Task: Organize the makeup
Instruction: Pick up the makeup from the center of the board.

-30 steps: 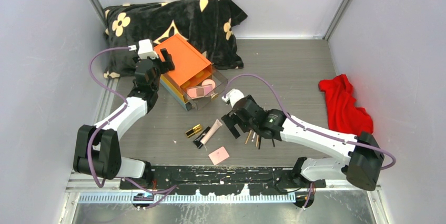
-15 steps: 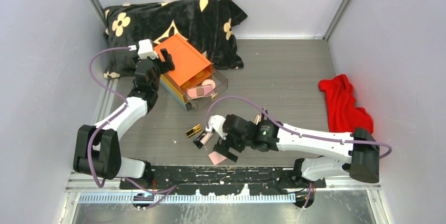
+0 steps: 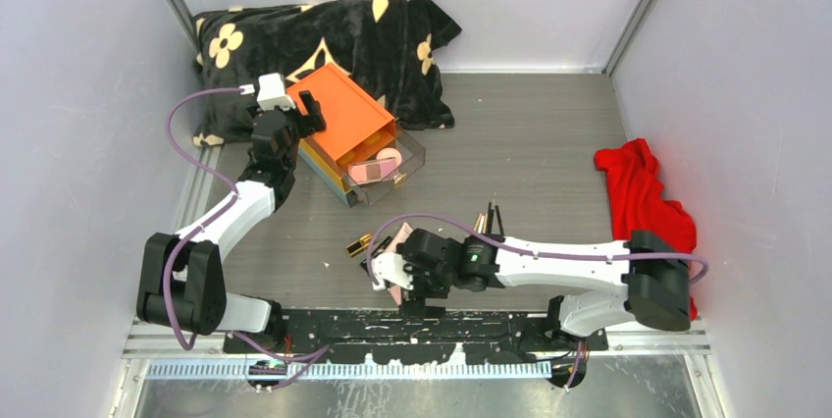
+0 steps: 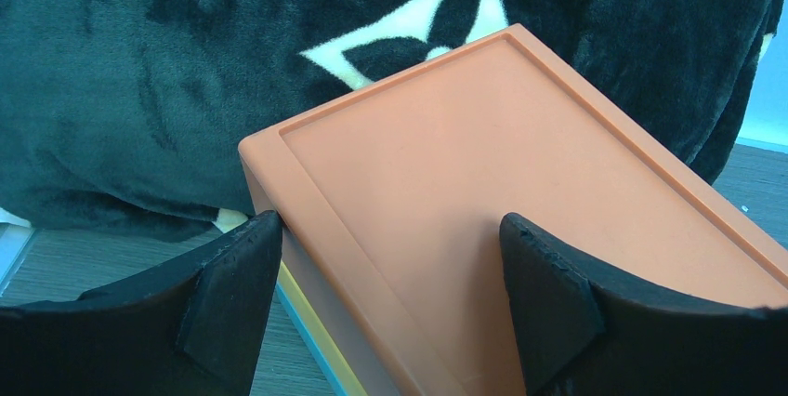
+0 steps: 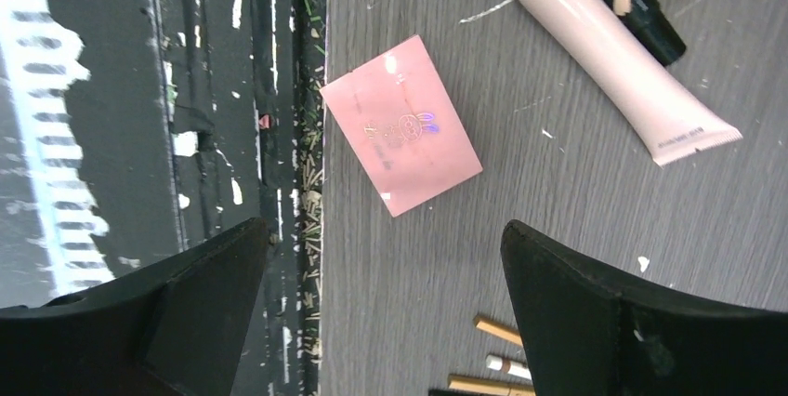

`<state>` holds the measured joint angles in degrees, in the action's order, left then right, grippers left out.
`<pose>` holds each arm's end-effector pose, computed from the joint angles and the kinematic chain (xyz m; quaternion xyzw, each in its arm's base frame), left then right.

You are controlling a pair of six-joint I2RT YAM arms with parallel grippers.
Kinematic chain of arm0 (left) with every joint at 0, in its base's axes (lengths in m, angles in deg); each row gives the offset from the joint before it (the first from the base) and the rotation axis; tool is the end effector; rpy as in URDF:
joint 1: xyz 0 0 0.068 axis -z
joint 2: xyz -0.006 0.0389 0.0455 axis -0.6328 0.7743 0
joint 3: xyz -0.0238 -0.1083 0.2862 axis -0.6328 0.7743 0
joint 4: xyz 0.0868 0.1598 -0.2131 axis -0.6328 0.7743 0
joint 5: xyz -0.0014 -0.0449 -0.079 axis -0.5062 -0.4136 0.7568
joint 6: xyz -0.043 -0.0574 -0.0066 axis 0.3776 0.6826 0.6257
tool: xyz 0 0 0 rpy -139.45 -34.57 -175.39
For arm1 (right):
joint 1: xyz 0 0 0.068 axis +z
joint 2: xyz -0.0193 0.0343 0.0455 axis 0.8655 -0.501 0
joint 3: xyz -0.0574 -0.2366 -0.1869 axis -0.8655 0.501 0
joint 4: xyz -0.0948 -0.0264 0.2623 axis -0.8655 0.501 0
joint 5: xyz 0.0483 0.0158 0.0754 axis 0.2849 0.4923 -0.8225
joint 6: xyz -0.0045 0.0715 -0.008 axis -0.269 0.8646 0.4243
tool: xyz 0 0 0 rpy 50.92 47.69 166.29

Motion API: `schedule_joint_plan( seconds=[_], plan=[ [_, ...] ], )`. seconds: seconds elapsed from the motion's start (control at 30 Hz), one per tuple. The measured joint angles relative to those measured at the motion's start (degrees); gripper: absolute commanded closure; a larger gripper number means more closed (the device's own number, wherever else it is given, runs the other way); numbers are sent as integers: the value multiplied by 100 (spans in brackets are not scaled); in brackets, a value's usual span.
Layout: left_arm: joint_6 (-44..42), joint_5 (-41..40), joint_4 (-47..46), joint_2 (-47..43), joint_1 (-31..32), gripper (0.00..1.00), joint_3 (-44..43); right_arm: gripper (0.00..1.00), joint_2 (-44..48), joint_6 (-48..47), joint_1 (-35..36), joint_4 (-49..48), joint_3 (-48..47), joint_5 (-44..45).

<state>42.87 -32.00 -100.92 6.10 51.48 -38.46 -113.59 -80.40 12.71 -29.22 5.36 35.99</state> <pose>0.3463 -0.0590 0.3039 -0.0971 0.7349 -0.0528 0.6691 0.0785 0.2711 0.2275 -0.7018 0.6444 0.1750 0.2481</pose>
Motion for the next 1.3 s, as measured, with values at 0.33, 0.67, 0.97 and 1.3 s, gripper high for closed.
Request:
schedule_joint_plan(
  seconds=[0.33, 0.67, 0.97, 1.3],
  plan=[
    [2, 0, -7, -7, 0, 17, 7, 0, -1130, -682, -4, -166, -306, -105],
    [0, 0, -11, -7, 0, 18, 7, 0, -1410, -968, -168, -446, -457, -264],
    [0, 0, -17, -9, 0, 17, 11, 0, -1827, -986, -271, -474, -472, -459],
    [2, 0, -17, -9, 0, 17, 11, 9, -2031, -981, -409, -525, -511, -584]
  ],
)
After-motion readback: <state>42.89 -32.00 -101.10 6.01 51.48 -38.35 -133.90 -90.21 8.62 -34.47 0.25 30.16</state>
